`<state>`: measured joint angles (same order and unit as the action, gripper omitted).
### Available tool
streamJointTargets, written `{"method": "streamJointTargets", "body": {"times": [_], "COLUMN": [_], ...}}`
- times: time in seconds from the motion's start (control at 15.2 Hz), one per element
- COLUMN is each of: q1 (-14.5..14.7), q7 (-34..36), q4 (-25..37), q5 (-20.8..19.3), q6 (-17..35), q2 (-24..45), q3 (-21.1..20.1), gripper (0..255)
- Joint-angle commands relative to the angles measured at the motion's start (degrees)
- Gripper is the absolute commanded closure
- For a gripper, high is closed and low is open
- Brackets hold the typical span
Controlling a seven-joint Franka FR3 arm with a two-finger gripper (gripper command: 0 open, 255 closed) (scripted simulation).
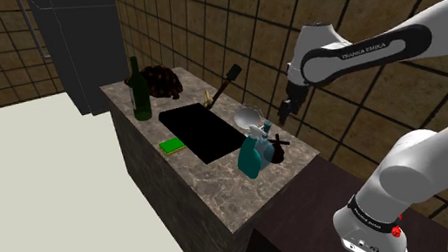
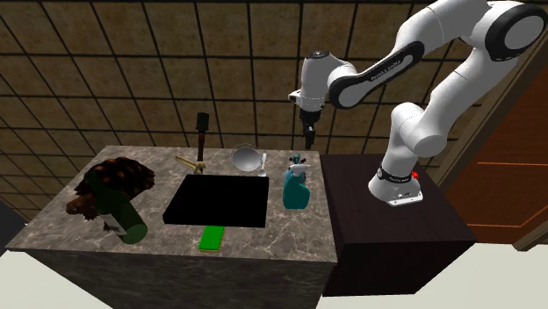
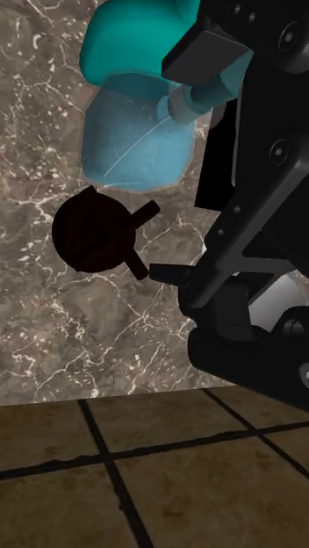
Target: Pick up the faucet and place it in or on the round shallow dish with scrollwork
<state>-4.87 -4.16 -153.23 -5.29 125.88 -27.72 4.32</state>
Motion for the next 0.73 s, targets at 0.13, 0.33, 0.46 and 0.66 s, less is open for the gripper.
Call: {"method": "streamJointTargets", "body": {"times": [0.13, 0.33, 0.46, 0.66], "q1": [-0.8, -1.2, -1.3, -1.3], "q7": [0.4, 0.1, -0.5, -1.3], "q4": [-2.0, -2.3, -2.1, -1.8], "q5": [0.3, 1.1, 2.2, 3.5], "q6": [9.5, 16.4, 20.9, 25.1], "q2": [7.6, 14.4, 19.2, 23.8], "q3": [1.4, 2.6, 3.4, 3.9], "gripper": [0, 0, 0, 0]}}
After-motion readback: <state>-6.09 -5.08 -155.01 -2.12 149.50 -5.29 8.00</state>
